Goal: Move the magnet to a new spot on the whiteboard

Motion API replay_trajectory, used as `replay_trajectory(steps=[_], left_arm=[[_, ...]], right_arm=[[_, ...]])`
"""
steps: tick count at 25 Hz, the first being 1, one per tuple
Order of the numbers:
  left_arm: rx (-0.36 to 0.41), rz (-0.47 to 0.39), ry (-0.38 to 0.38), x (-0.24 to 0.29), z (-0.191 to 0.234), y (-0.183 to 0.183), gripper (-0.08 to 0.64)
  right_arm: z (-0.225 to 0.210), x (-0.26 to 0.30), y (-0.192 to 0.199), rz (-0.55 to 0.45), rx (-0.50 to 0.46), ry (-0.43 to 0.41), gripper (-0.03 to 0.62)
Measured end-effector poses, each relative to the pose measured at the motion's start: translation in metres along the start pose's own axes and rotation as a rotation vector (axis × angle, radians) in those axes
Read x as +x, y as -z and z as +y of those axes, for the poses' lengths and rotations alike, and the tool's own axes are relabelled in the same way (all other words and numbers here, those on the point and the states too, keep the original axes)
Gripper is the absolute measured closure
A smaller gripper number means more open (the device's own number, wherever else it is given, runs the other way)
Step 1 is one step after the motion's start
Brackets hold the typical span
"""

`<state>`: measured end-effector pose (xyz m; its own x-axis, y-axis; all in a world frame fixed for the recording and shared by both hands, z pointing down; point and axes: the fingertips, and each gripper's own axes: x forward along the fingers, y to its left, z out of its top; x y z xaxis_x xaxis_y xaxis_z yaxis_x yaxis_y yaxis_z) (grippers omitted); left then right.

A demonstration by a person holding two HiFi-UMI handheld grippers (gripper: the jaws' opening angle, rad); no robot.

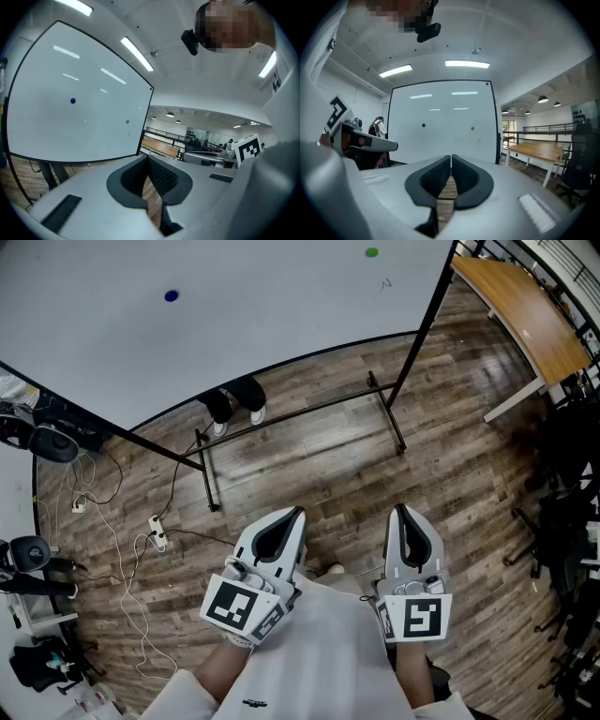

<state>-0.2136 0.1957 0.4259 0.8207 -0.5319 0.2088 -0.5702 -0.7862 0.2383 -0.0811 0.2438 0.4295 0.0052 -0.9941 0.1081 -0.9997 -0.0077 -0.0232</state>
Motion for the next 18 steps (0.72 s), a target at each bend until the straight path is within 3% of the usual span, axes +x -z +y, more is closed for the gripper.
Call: replay_trajectory(steps=[8,18], left_arm=[[0.039,-0.002,0.053,-0.010,-0.030,-0.002,0.554],[0.020,-0.058,0.078,-0.040,0.016,-0.019,0.554]], right_arm=[[0.003,-0.032,0.016,0.027,0.056,0.038,0.586],[0.046,-0.021,-0.007,-0.019,0.035,0.072,0.586]])
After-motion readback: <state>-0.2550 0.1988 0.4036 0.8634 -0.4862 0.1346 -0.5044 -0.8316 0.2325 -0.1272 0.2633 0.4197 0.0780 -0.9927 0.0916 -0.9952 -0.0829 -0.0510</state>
